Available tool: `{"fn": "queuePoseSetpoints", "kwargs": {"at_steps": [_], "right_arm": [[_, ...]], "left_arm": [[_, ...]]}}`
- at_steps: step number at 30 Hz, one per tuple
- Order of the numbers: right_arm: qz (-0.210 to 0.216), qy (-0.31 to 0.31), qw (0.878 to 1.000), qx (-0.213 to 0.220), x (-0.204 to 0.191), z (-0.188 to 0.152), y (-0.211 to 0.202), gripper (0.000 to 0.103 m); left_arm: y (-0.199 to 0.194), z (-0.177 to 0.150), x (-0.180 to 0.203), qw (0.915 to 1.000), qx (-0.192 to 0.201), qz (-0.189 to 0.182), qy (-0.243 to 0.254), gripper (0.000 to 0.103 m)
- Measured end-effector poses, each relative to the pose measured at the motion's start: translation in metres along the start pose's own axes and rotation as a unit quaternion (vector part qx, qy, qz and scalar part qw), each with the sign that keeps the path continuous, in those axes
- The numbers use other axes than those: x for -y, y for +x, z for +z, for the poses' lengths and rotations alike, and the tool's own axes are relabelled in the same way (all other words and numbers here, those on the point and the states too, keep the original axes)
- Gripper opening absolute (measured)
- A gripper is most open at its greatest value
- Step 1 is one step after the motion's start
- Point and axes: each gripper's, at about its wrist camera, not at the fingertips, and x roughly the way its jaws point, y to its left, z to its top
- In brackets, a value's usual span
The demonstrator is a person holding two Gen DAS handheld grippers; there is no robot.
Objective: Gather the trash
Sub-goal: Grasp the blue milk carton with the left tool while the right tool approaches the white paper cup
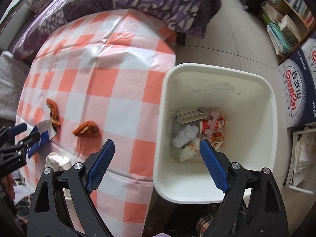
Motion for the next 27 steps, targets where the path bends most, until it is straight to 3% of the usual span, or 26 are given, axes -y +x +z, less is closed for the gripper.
{"fn": "queuePoseSetpoints", "kwargs": {"at_steps": [3, 10, 19, 24, 27], "right_arm": [[0.016, -0.045, 0.999, -0.016, -0.026, -0.007, 0.005, 0.084], [0.062, -0.135, 0.987, -0.058, -0.082, -0.027, 0.014, 0.084], [0.082, -0.160, 0.979, -0.098, -0.123, -0.049, 0.032, 0.089], [0.078, -0.168, 0.976, -0.112, -0.137, -0.058, 0.043, 0.089], [0.076, -0.166, 0.976, -0.117, -0.144, -0.062, 0.047, 0.089]], "left_arm": [[0.005, -0.011, -0.015, 0.9996, -0.016, 0.016, 0.015, 0.074], [0.030, -0.029, -0.037, 0.9984, -0.045, -0.001, 0.035, 0.074], [0.044, -0.043, -0.035, 0.9962, -0.047, -0.001, 0.073, 0.088], [0.047, -0.052, -0.043, 0.9970, -0.042, -0.003, 0.065, 0.093], [0.038, -0.052, -0.052, 0.9982, -0.018, 0.005, 0.058, 0.093]]}}
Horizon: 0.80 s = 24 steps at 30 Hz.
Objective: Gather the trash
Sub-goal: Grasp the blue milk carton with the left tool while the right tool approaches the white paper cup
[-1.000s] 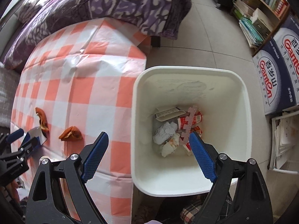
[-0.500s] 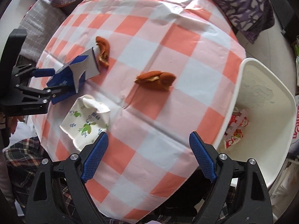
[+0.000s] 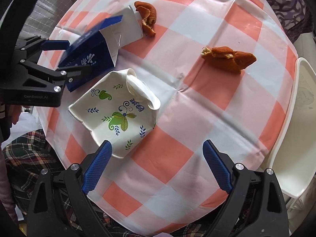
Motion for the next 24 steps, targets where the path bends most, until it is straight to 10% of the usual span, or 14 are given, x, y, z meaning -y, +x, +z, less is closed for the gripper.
{"fn": "queuePoseSetpoints", "kwargs": {"at_steps": [13, 17, 24], "right_arm": [[0.008, 0.020, 1.000, -0.011, 0.006, -0.002, 0.002, 0.091], [0.018, 0.029, 0.999, 0.002, 0.003, -0.001, 0.003, 0.091], [0.062, 0.082, 0.994, 0.032, 0.003, 0.005, 0.005, 0.091]], "left_arm": [[0.019, 0.001, 0.014, 0.9987, -0.012, 0.027, 0.042, 0.092], [0.015, 0.002, -0.006, 0.9998, -0.013, -0.009, -0.012, 0.037], [0.003, -0.010, -0.037, 0.9968, 0.003, 0.003, -0.079, 0.035]]}}
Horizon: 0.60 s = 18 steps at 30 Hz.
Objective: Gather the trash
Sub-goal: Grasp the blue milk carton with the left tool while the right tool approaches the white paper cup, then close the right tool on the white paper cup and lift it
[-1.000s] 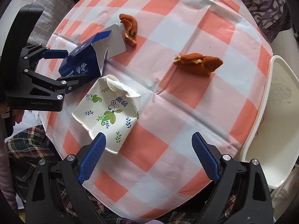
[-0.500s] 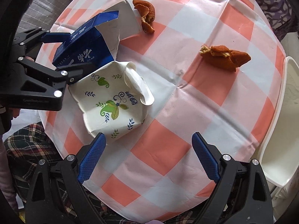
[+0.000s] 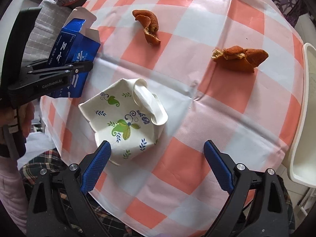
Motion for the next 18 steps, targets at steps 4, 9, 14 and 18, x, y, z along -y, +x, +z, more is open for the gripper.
{"fn": "queuePoseSetpoints", "kwargs": {"at_steps": [4, 9, 14, 18], "right_arm": [[-0.003, 0.013, 1.000, 0.025, -0.012, -0.006, 0.002, 0.091], [-0.051, -0.008, 0.996, 0.072, -0.036, -0.005, 0.005, 0.062], [-0.063, -0.027, 0.991, 0.111, -0.042, 0.018, -0.001, 0.036], [-0.075, -0.019, 0.987, 0.139, -0.037, 0.037, -0.013, 0.026]], "left_arm": [[-0.014, 0.004, -0.014, 0.9990, 0.017, -0.008, -0.040, 0.035], [-0.021, 0.006, -0.026, 0.9971, 0.025, -0.016, -0.070, 0.036], [-0.019, 0.002, -0.037, 0.9936, 0.029, -0.014, -0.108, 0.036], [-0.020, 0.004, -0.048, 0.9911, 0.032, -0.010, -0.129, 0.036]]}}
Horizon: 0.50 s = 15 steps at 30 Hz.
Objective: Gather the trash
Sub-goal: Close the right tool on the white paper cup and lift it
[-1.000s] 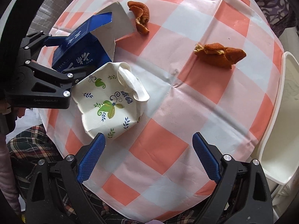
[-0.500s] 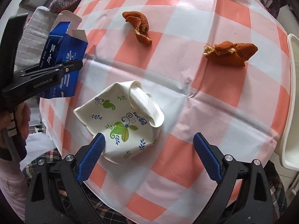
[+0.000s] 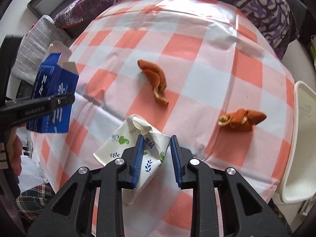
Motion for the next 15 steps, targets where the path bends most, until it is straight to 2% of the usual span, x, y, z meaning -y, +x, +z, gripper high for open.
{"fn": "queuePoseSetpoints", "kwargs": {"at_steps": [5, 7, 8, 9, 11, 13, 15], "right_arm": [[0.036, 0.052, 0.998, -0.023, 0.030, 0.015, -0.002, 0.027], [0.034, 0.066, 0.997, -0.029, 0.035, 0.012, -0.001, 0.031], [0.038, 0.072, 0.996, -0.033, 0.033, 0.009, 0.000, 0.035], [0.048, 0.083, 0.995, -0.038, 0.034, 0.007, 0.001, 0.049], [0.068, 0.103, 0.991, -0.045, 0.033, 0.001, 0.003, 0.063], [0.077, 0.116, 0.989, -0.054, 0.031, -0.004, 0.007, 0.066], [0.067, 0.122, 0.988, -0.061, 0.030, -0.007, 0.011, 0.070]], "left_arm": [[0.000, -0.001, -0.006, 0.9999, 0.000, -0.002, -0.010, 0.036], [0.001, 0.000, -0.004, 0.9999, 0.000, -0.004, -0.011, 0.036], [0.000, 0.001, -0.003, 0.9999, 0.000, -0.006, -0.010, 0.036], [0.000, 0.000, -0.003, 0.9999, 0.000, -0.007, -0.009, 0.036], [0.000, 0.000, -0.003, 0.9999, 0.000, -0.010, -0.007, 0.036], [0.001, 0.000, -0.002, 0.9999, -0.001, -0.009, -0.005, 0.036], [0.002, 0.000, -0.002, 0.9999, -0.002, -0.009, -0.005, 0.036]]}}
